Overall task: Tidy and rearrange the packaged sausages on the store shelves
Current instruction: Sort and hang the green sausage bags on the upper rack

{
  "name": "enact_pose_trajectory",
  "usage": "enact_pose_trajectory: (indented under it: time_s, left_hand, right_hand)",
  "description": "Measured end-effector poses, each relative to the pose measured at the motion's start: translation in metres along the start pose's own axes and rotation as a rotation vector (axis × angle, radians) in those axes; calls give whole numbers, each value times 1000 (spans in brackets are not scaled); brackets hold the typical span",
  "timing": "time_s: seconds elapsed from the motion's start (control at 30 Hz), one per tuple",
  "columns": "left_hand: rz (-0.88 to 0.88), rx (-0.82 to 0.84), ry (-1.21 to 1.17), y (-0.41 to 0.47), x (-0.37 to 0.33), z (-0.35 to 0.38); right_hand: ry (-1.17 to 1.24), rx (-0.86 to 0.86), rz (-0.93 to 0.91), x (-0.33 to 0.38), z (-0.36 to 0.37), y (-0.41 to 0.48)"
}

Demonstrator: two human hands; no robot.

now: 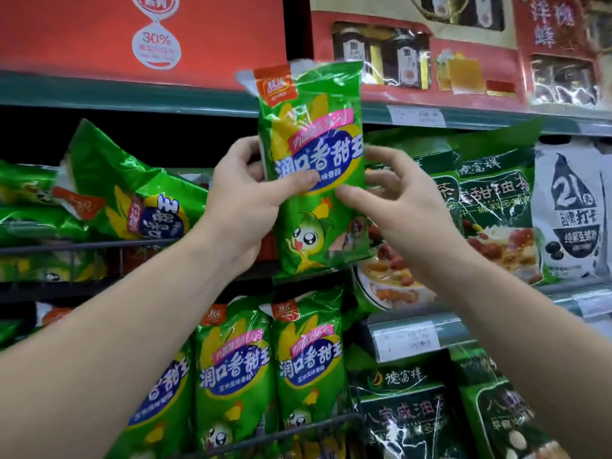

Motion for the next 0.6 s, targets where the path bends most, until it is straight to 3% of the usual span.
enact_pose_trajectory:
  time_s: [0.23,0.6]
  left_hand:
    - [44,58,36,31,-21,-10]
    - [-1,1,143,56,-7,-27]
  right_hand:
    - [-30,11,-90,20,1,42]
    - [-112,-62,-87,3,8,71]
Point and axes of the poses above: each hand's wrist, its own y-axis towards the middle knuckle, its own z-axis out of the palm, x = y × z, the point moved 4 cm from there along y, towards the middle knuckle, and after that the axes turned 15 degrees about x, right-handed, at the moved point
